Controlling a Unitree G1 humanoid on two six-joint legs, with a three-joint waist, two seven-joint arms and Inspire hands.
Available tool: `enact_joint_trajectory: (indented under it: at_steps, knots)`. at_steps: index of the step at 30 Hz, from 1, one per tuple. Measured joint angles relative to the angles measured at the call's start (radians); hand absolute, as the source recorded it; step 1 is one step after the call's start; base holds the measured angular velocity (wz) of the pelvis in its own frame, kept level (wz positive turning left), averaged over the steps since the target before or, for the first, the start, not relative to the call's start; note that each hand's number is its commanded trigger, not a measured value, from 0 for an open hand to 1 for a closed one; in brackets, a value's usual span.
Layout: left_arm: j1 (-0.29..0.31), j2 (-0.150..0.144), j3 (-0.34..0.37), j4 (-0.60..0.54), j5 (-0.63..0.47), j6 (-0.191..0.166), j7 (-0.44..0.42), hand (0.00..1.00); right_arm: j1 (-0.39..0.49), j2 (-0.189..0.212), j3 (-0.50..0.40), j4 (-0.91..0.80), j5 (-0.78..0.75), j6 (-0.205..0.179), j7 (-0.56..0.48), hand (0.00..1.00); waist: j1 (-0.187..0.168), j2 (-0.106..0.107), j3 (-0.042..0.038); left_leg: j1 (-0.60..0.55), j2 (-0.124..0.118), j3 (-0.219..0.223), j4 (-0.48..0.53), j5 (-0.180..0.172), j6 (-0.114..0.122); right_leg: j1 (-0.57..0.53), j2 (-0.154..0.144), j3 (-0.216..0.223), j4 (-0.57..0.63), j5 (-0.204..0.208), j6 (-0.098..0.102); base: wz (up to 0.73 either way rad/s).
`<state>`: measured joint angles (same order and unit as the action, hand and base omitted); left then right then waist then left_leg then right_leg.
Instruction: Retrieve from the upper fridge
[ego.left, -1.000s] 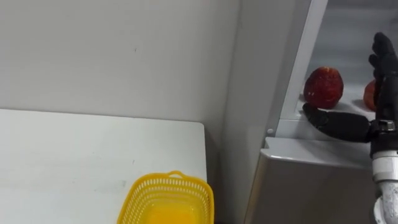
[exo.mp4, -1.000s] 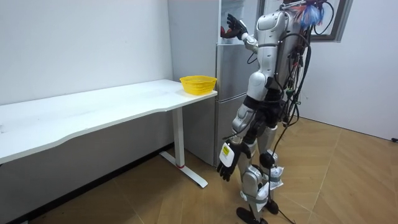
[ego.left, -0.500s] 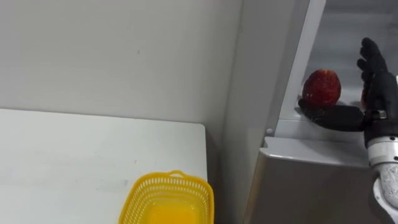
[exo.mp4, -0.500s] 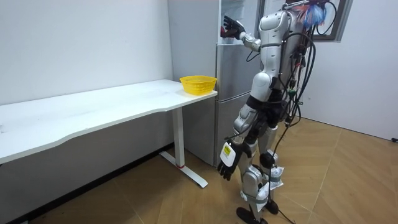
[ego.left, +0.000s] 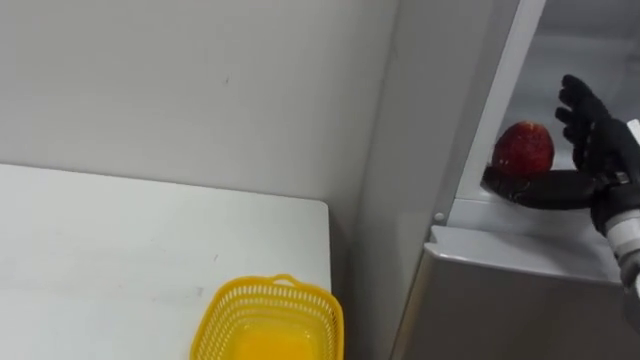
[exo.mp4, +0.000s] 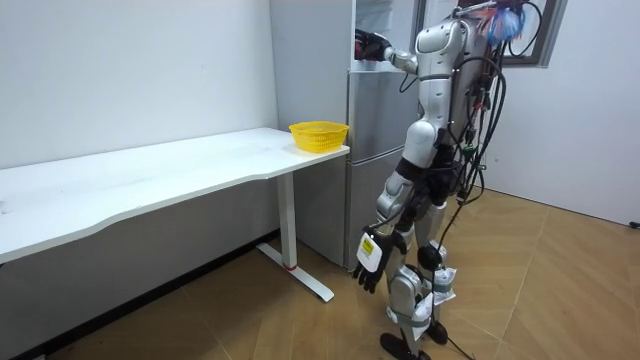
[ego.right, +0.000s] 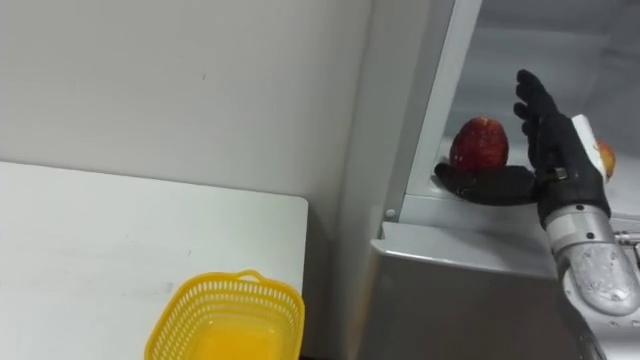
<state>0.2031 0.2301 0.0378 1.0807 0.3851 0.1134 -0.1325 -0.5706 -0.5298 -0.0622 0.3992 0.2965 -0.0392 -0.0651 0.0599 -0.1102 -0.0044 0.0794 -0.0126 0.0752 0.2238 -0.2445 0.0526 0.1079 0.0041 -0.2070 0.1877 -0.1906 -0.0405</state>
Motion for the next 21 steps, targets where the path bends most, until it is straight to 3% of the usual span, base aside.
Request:
enact_joint_trajectory:
  at_steps: [5, 6, 7, 9, 10, 13, 21]
  knots:
    - [0.001, 0.0, 0.001, 0.0, 0.001, 0.011, -0.009, 0.0, -0.021, -0.01, -0.002, 0.028, 0.051, 0.012, 0.076, 0.0, -0.003, 0.007, 0.0031, 0.0, 0.0, -0.01, 0.004, 0.0, 0.0, 0.004, 0.0, -0.011, -0.001, 0.0, 0.0, 0.05]
    - [0.002, 0.0, 0.008, 0.0, 0.002, 0.011, -0.013, 0.0, -0.029, -0.016, -0.002, 0.045, 0.051, 0.012, 0.098, 0.08, -0.002, 0.007, 0.0021, 0.0, 0.0, -0.01, 0.004, 0.0, -0.001, 0.005, -0.001, -0.013, -0.001, 0.0, 0.0, 0.0]
    - [0.002, 0.0, 0.014, 0.0, 0.002, 0.011, -0.016, 0.0, -0.037, -0.019, -0.002, 0.06, 0.052, 0.012, 0.111, 0.53, -0.002, 0.007, 0.0019, 0.001, 0.0, -0.011, 0.004, 0.0, -0.001, 0.006, -0.001, -0.013, -0.001, 0.0, 0.0, 0.0]
    - [-0.001, 0.002, 0.038, 0.0, 0.002, 0.014, -0.022, 0.0, -0.071, -0.033, 0.0, 0.122, 0.061, 0.016, 0.157, 0.92, -0.001, 0.004, 0.0003, 0.001, 0.0, -0.012, 0.008, 0.0, -0.001, 0.007, -0.001, -0.015, 0.0, 0.0, -0.001, 0.02]
    - [-0.002, 0.003, 0.038, 0.0, 0.002, 0.015, -0.023, 0.0, -0.079, -0.036, 0.001, 0.137, 0.061, 0.019, 0.167, 1.0, -0.001, 0.003, -0.0005, 0.001, 0.0, -0.013, 0.009, 0.0, -0.001, 0.008, -0.001, -0.015, 0.0, 0.0, -0.001, 0.06]
    - [-0.008, 0.019, 0.037, 0.0, 0.002, 0.026, -0.026, 0.0, -0.082, -0.052, 0.001, 0.19, 0.061, 0.021, 0.214, 1.0, 0.001, -0.01, -0.006, 0.003, -0.001, -0.023, 0.013, 0.0, -0.001, 0.016, -0.001, -0.021, 0.0, 0.0, -0.001, 0.09]
    - [-0.011, 0.024, 0.036, 0.001, 0.0, 0.041, -0.028, 0.0, -0.091, -0.06, 0.001, 0.218, 0.067, 0.036, 0.27, 1.0, 0.001, -0.016, -0.005, 0.005, -0.001, -0.028, 0.018, 0.001, -0.002, 0.023, -0.002, -0.03, 0.0, 0.001, -0.002, 0.0]
